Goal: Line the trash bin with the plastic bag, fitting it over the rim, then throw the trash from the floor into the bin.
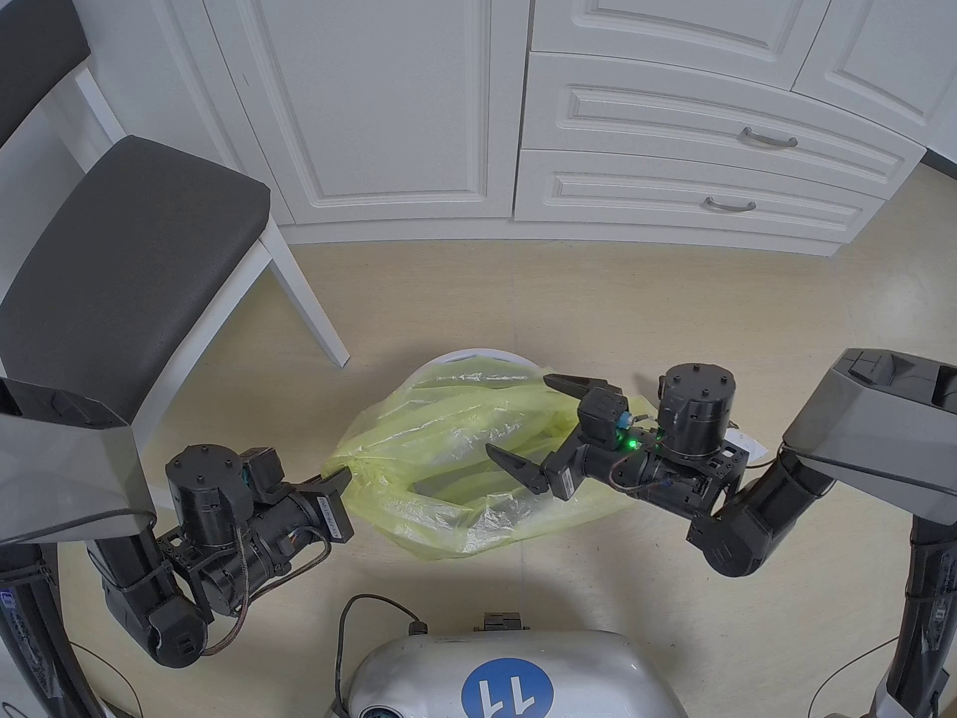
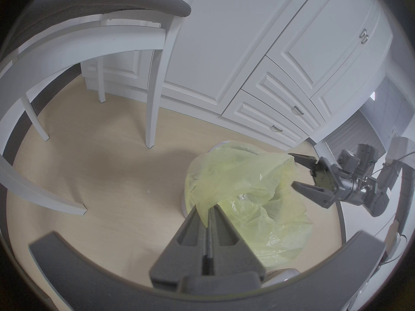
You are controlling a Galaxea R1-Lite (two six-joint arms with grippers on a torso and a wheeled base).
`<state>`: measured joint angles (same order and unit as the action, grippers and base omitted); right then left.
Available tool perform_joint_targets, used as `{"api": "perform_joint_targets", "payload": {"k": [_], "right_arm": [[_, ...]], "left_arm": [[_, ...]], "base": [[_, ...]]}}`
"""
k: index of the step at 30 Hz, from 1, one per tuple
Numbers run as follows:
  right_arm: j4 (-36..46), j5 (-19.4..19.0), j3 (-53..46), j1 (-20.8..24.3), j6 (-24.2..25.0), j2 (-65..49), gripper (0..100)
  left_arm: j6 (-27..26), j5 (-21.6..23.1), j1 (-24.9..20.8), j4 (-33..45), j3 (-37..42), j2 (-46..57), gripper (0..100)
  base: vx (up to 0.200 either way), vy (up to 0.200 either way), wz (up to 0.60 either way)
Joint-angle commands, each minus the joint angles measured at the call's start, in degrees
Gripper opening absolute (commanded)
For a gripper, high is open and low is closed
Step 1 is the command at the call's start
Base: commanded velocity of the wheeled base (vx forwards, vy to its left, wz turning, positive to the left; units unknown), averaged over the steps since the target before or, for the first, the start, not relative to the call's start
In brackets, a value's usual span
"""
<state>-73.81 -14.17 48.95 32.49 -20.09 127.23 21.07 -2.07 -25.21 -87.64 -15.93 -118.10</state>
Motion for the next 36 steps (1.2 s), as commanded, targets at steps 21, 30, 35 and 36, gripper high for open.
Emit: {"api": "perform_joint_targets", "payload": {"k": [21, 30, 35, 36], "right_arm": [[7.98, 3.53, 25.41, -1.81, 3.04, 8.21, 0], [7.63, 6.87, 35.43, -1.46, 4.89, 14.62, 0], [6.67, 8.36, 38.33, -1.37, 7.35, 15.33, 0], [6.49, 8.54, 39.03, -1.11, 7.87, 15.41, 0]], "left_arm": [[10.14, -10.76, -1.86, -0.16, -3.58, -4.07, 0], [16.9, -15.68, -1.33, -0.16, -10.43, -8.99, 0], [17.43, -17.97, -0.81, -0.25, -11.84, -7.67, 0], [17.43, -18.32, -0.72, -0.25, -12.02, -7.23, 0]], "base": [[0.0, 0.0, 0.0], [0.0, 0.0, 0.0], [0.0, 0.0, 0.0], [0.0, 0.0, 0.0]]}}
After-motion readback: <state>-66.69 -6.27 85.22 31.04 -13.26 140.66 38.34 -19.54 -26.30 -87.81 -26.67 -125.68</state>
